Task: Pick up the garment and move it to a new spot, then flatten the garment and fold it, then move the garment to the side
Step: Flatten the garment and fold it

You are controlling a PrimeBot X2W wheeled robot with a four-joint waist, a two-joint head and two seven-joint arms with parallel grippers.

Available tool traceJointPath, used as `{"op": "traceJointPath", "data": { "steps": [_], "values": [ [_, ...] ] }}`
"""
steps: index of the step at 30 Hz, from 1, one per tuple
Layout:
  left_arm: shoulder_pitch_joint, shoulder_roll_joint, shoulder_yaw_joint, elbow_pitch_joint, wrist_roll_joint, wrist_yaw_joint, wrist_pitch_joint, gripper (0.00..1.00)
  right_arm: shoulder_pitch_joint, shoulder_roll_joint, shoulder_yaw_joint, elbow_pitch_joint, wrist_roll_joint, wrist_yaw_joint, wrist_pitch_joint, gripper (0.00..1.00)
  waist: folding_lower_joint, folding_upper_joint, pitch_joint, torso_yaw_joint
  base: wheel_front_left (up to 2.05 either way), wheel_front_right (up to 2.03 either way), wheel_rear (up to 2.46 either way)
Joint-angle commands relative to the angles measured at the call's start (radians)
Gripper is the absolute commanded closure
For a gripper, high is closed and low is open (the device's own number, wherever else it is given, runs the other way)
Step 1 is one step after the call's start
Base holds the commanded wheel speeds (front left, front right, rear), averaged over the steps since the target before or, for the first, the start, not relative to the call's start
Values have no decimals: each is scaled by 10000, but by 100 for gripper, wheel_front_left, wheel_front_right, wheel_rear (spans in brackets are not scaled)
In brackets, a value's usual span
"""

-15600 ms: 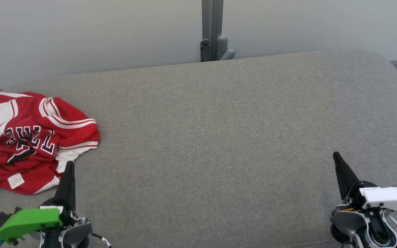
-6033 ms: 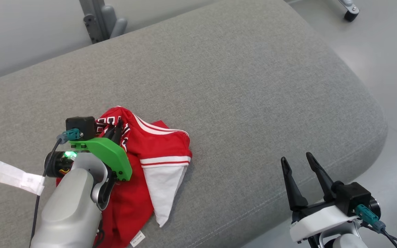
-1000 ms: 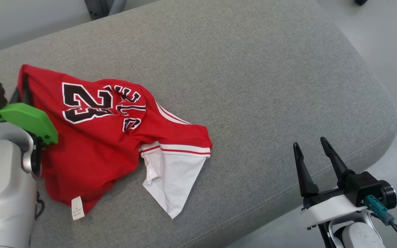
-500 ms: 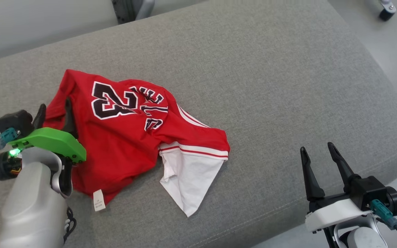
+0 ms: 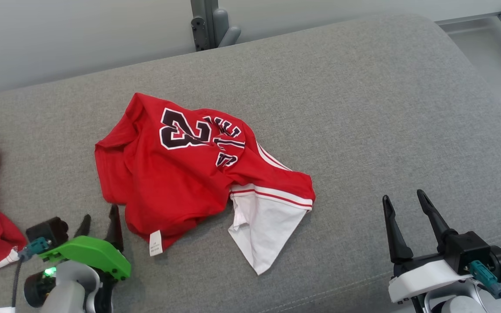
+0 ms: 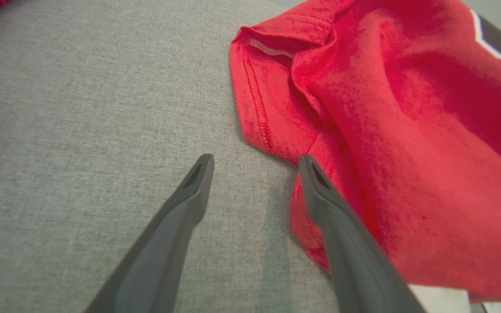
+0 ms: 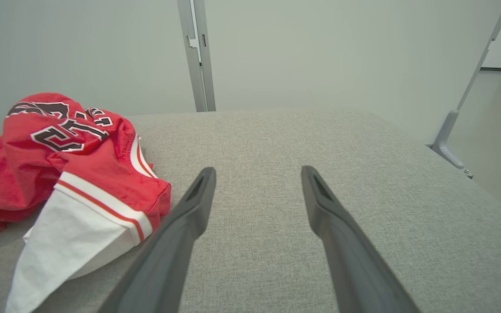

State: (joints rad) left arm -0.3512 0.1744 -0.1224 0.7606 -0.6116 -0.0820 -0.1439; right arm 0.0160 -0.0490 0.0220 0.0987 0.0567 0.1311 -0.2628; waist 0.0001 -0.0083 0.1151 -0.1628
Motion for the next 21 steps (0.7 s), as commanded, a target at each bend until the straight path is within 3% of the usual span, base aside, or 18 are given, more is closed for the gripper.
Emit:
{"op": "traceJointPath", "data": {
  "steps": [1,4,11,12,13,14,21],
  "values": [
    [141,-78,-51,-119,4,-83,53,0,29,-26,5,-6,-13,-7,-31,0,-1,83,24,-6,0,0,0],
    [557,-217,-275,-593,-374,-314,482,0,11,-26,-19,-19,-77,-7,-31,0,-1,83,102,-6,0,0,0],
    [1037,-139,-393,-1012,-528,-275,871,0,-78,-23,-14,17,-108,-7,-31,0,-1,83,198,-149,0,0,0],
    [1080,-144,-408,-1031,-549,-284,879,29,-90,-23,-23,23,-92,-7,-31,0,-1,83,214,-175,0,0,0],
    [1117,-166,-425,-1076,-615,-309,871,80,-98,-23,-43,21,-68,-7,-31,0,-1,83,231,-200,0,0,0],
    [1147,-173,-460,-1130,-658,-342,859,100,-100,-23,-59,21,-46,-7,-31,0,-1,83,244,-221,0,0,0],
    [1252,-53,-471,-1523,-816,-335,611,100,98,-23,-185,45,25,-7,-31,0,-1,83,221,-181,0,0,0]
  ]
}}
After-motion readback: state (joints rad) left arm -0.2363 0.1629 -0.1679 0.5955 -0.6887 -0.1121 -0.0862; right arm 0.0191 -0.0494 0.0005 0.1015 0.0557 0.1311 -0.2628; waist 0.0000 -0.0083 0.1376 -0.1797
